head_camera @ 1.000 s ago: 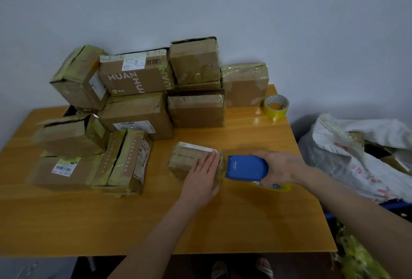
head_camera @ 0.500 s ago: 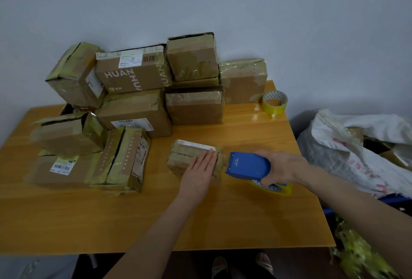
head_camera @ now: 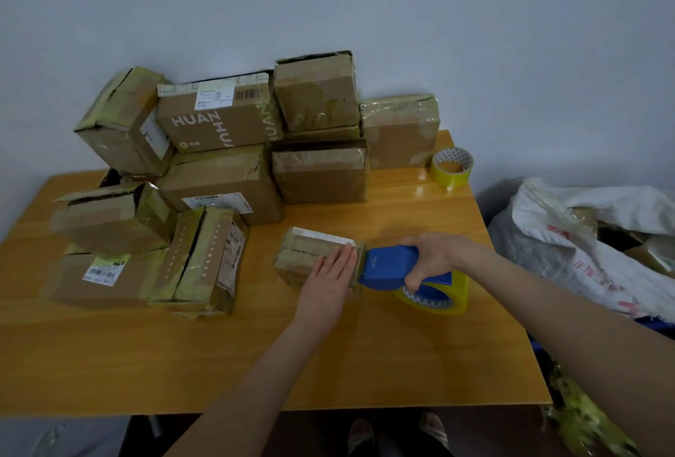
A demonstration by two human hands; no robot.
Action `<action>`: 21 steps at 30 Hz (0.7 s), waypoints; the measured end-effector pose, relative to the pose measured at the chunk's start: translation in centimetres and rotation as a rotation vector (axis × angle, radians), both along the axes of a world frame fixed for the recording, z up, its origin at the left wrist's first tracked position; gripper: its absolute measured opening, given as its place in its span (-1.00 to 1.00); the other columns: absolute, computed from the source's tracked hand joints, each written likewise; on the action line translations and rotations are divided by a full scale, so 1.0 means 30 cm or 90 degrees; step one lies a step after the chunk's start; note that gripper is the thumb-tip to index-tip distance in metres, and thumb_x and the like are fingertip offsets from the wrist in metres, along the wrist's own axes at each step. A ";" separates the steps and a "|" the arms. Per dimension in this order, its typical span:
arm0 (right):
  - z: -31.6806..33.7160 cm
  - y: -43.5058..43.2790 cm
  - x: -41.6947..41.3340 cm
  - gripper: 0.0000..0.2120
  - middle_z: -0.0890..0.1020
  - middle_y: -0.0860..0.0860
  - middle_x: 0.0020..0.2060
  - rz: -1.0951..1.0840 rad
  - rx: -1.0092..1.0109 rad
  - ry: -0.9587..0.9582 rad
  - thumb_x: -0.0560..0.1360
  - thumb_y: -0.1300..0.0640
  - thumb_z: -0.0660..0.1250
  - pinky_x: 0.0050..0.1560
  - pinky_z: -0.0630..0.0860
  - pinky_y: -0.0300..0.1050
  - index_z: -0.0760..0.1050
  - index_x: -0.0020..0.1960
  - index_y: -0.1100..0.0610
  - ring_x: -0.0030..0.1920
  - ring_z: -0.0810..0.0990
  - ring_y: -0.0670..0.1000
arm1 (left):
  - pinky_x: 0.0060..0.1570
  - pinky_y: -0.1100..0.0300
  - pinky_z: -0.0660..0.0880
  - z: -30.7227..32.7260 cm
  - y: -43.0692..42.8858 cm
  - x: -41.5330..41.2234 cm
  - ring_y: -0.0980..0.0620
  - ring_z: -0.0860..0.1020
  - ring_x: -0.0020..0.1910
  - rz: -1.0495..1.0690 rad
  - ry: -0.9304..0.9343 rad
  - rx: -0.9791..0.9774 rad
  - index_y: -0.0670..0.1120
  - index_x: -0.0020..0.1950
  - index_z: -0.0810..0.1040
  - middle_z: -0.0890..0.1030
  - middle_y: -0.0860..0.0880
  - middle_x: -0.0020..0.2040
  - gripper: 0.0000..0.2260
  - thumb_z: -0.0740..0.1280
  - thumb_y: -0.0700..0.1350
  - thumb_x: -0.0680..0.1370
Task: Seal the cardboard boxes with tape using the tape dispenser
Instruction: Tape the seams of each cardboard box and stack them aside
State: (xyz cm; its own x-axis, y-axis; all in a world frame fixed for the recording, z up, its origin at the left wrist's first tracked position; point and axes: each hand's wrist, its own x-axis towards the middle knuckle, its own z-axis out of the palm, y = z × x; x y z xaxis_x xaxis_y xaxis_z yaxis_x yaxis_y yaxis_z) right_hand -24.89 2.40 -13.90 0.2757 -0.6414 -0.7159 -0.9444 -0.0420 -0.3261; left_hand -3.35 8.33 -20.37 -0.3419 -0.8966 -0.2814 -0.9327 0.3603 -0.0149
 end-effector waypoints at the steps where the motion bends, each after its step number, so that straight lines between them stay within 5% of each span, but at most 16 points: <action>1: -0.001 -0.006 0.003 -0.41 0.54 -0.01 0.09 -0.007 0.010 -0.002 0.30 -0.04 0.50 -0.02 0.51 -0.06 0.40 0.28 -0.04 0.05 0.55 0.06 | 0.52 0.06 -0.21 -0.001 0.000 0.002 0.01 -0.23 0.55 -0.003 0.003 -0.003 -0.07 0.55 -0.28 -0.27 0.01 0.56 -0.45 0.00 -0.08 0.69; 6: -0.027 0.033 -0.038 -0.32 0.52 -0.02 0.05 -0.065 -0.020 0.050 0.26 -0.13 0.46 0.03 0.55 -0.01 0.38 0.34 -0.01 0.07 0.54 0.08 | 0.48 0.13 -0.26 -0.006 -0.006 0.014 0.04 -0.23 0.55 -0.014 0.039 0.014 -0.04 0.56 -0.25 -0.30 0.07 0.53 -0.42 0.06 -0.05 0.68; 8: -0.024 0.036 -0.075 -0.39 0.56 -0.01 0.07 -0.149 -0.012 -0.046 0.28 -0.04 0.49 -0.04 0.54 -0.09 0.44 0.29 0.00 0.02 0.56 0.03 | 0.49 0.13 -0.24 0.004 -0.003 0.022 0.06 -0.18 0.56 -0.016 0.084 0.012 -0.03 0.58 -0.18 -0.26 0.10 0.53 -0.35 0.14 0.07 0.64; 12: 0.014 0.026 -0.088 -0.56 0.61 0.02 0.03 -0.335 -0.081 -0.259 0.31 0.09 0.53 -0.13 0.53 -0.13 0.50 0.15 0.04 -0.08 0.58 -0.02 | 0.49 0.06 0.09 0.029 0.001 -0.040 0.00 0.15 0.50 0.134 0.214 -0.055 -0.03 0.52 0.20 0.15 -0.01 0.54 -0.37 0.19 0.26 0.56; 16: 0.009 0.033 -0.054 -0.37 0.53 -0.03 0.02 -0.374 -0.172 -0.279 0.29 0.07 0.55 -0.12 0.50 -0.13 0.36 0.28 0.00 -0.05 0.55 -0.01 | 0.43 -0.13 0.11 0.028 -0.002 -0.121 -0.14 0.14 0.49 0.289 0.094 -0.105 0.02 0.55 0.11 0.13 -0.13 0.54 -0.37 0.20 0.22 0.56; 21: -0.001 0.049 -0.078 -0.45 0.56 0.03 0.00 -0.456 -0.127 -0.329 0.30 0.12 0.57 -0.19 0.51 -0.17 0.41 0.21 0.12 -0.07 0.56 0.00 | 0.48 -0.12 -0.14 0.009 0.008 -0.058 -0.11 -0.02 0.56 0.092 0.115 -0.065 0.05 0.57 0.08 0.04 -0.08 0.58 -0.46 0.17 0.06 0.63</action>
